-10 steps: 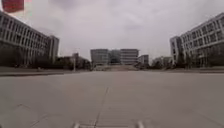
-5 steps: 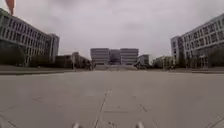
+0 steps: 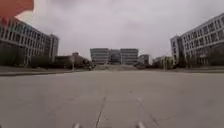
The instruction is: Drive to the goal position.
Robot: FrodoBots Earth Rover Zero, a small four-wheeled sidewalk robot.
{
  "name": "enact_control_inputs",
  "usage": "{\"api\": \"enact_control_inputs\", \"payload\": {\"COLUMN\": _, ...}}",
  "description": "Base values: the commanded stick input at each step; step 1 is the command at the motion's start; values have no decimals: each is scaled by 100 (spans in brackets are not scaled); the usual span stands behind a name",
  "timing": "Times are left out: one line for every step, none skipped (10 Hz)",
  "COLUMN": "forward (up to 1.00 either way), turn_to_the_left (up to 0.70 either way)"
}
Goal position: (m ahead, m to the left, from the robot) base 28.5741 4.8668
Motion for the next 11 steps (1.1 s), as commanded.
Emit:
{"api": "enact_control_inputs", "payload": {"forward": 85, "turn_to_the_left": 0}}
{"api": "enact_control_inputs", "payload": {"forward": 85, "turn_to_the_left": 0}}
{"api": "enact_control_inputs", "payload": {"forward": 85, "turn_to_the_left": 0}}
{"api": "enact_control_inputs", "payload": {"forward": 85, "turn_to_the_left": 0}}
{"api": "enact_control_inputs", "payload": {"forward": 85, "turn_to_the_left": 0}}
{"api": "enact_control_inputs", "payload": {"forward": 85, "turn_to_the_left": 0}}
{"api": "enact_control_inputs", "payload": {"forward": 85, "turn_to_the_left": 0}}
{"api": "enact_control_inputs", "payload": {"forward": 85, "turn_to_the_left": 0}}
{"api": "enact_control_inputs", "payload": {"forward": 85, "turn_to_the_left": 0}}
{"api": "enact_control_inputs", "payload": {"forward": 85, "turn_to_the_left": 0}}
{"api": "enact_control_inputs", "payload": {"forward": 85, "turn_to_the_left": 0}}
